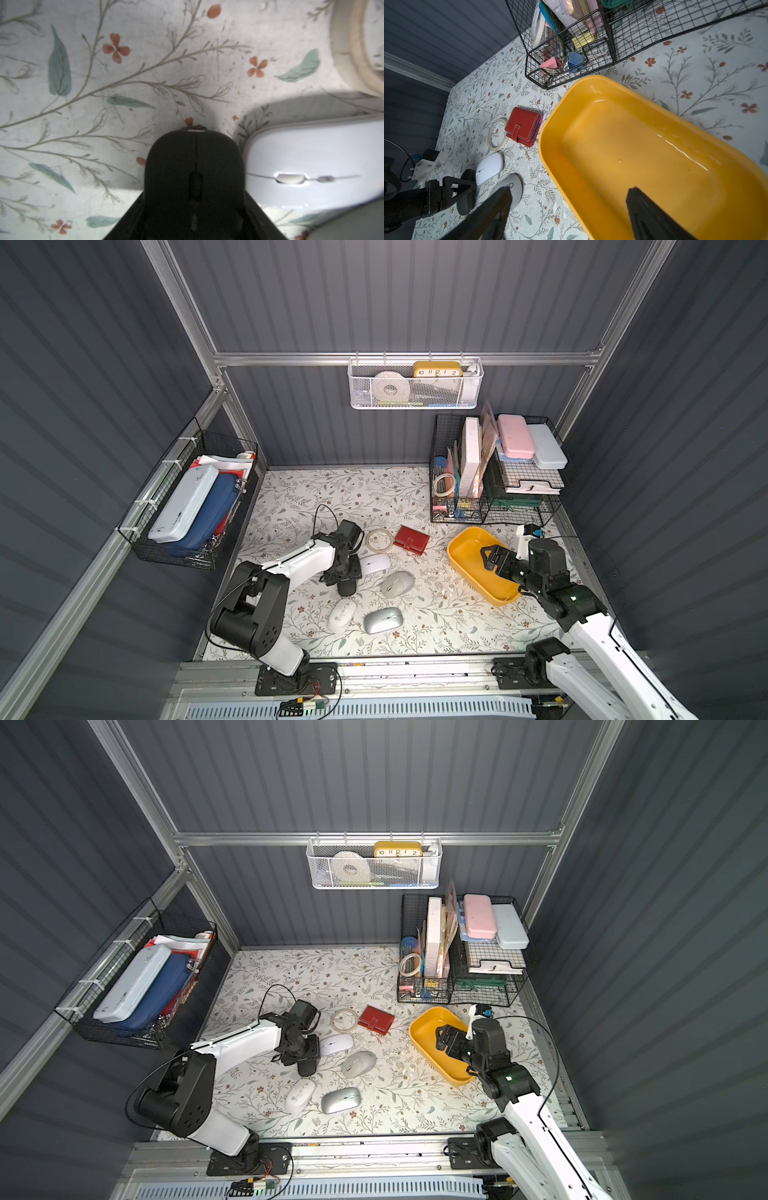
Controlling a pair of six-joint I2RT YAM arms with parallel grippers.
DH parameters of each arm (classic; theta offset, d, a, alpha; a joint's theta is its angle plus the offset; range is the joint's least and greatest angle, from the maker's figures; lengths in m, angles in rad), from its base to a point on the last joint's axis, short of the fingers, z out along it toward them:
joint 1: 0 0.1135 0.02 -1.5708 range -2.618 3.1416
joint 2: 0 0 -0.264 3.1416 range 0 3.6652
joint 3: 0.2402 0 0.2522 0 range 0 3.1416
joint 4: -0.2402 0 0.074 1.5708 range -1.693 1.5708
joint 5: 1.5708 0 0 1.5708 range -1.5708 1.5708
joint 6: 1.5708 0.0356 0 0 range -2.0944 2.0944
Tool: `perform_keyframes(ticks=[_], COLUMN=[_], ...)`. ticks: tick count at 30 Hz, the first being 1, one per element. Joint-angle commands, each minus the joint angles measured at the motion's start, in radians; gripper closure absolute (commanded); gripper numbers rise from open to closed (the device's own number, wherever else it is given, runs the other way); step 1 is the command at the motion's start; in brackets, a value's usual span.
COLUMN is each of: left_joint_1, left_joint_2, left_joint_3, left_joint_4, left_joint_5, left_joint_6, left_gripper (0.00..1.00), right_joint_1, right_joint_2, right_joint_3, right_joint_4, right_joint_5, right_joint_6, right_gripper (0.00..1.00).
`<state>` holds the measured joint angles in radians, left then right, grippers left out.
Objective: Put the mouse in the storage box
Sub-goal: Pick up the mouse from the center of the board.
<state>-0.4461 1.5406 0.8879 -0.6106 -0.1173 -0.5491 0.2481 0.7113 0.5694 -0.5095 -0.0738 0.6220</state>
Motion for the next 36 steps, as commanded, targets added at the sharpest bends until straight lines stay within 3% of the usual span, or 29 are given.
perform_keyframes(ticks=[1,5,12,16,27,36], left_joint_1=[-0.005,-0.020,-0.131,-0.216,-0.226,-0.226], left_joint_2=[-0.106,-0.185,-0.230,-0.291,-0.339,-0.364], left_joint_3=[0.044,0.103,0.234,0.173,0.123,0.112], left_joint_4=[0.000,0.086,0.153,0.290,0.301,0.288], left_joint_5=[0.089,0.310,0.407,0.407,0.461,0.484], left_joint_6=[0.097,0.224,0.437,0.653,0.966,0.985], left_gripper=[0.55,0.52,0.52,0.51,0.52,0.55], right_joint_1=[0.003,0.003,0.053,0.124,0.367,0.470], right_joint_2=[-0.003,-0.001,0.047,0.129,0.317,0.489], right_joint_3=[0.012,0.046,0.131,0.183,0.332,0.426], right_joint_4=[0.008,0.011,0.120,0.251,0.340,0.326], right_joint_5=[-0.015,-0.077,-0.268,-0.403,-0.410,-0.368], right_joint_6=[0.022,0.037,0.145,0.208,0.237,0.231], right_gripper=[0.08,0.10,0.11,0.12,0.14,0.19])
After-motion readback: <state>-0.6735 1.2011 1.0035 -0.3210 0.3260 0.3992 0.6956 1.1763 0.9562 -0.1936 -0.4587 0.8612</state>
